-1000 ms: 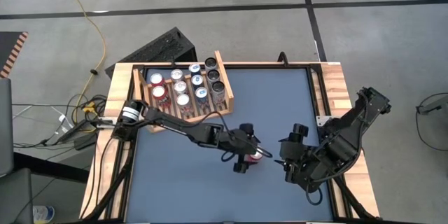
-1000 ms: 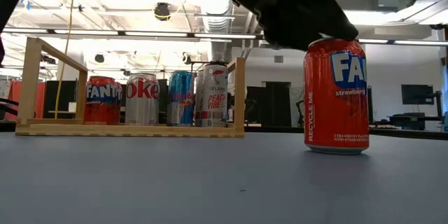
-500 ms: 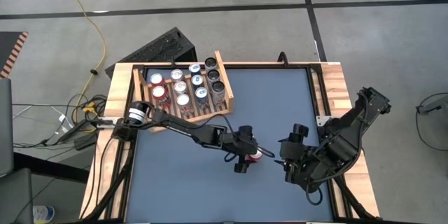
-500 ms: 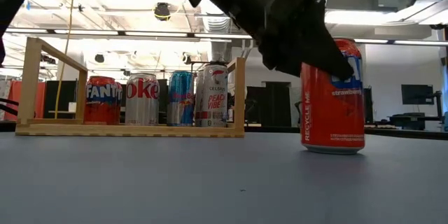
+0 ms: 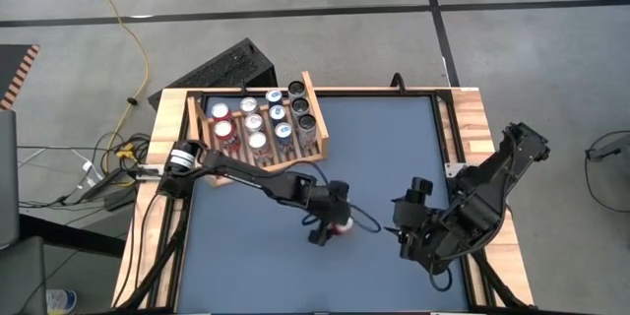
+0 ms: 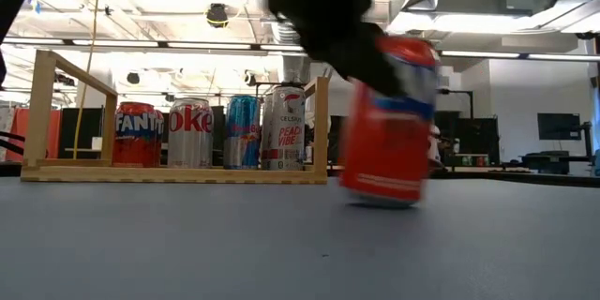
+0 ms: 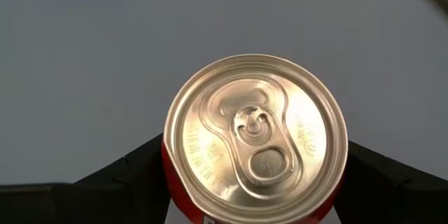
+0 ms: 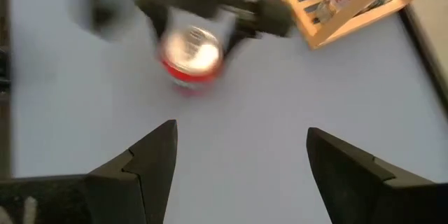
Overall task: Place canned beverage on shelf
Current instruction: Put the red soda can on the shelf aligned with the other red soda cans
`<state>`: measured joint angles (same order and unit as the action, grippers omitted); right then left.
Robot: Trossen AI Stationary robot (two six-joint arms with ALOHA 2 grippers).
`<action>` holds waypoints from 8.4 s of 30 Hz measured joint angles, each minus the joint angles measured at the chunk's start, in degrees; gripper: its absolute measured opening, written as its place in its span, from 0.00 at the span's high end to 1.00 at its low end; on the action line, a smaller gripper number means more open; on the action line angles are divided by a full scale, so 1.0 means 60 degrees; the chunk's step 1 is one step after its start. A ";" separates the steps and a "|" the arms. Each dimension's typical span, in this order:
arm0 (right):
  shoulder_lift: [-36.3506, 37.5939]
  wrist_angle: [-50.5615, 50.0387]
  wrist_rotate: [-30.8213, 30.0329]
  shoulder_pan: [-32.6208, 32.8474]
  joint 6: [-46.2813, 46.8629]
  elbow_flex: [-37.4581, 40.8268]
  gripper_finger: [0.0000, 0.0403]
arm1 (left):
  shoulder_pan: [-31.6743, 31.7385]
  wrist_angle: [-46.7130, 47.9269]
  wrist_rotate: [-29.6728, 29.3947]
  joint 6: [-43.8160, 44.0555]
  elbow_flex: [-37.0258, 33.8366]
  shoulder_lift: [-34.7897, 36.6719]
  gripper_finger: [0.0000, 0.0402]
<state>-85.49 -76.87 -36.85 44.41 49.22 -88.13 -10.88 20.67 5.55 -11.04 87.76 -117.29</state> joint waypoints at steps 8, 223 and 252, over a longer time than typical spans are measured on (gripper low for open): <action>-0.0011 0.1236 -0.0181 0.0119 -0.0171 0.1189 0.28 | -0.0372 0.3032 0.1978 -0.1267 -0.0155 0.0738 0.30; -0.0004 0.2606 -0.0085 -0.1622 -0.2209 0.1492 0.28 | 0.6076 0.6061 -0.1287 -0.0630 -0.7127 1.1167 0.31; -0.0004 0.2606 -0.0071 -0.1615 -0.2213 0.1492 0.28 | 0.6584 0.5551 -0.0748 -0.1549 -0.7117 0.9907 0.30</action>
<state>-85.52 -61.23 -37.28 34.72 35.94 -79.18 28.62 53.98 1.06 -20.34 45.06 -57.84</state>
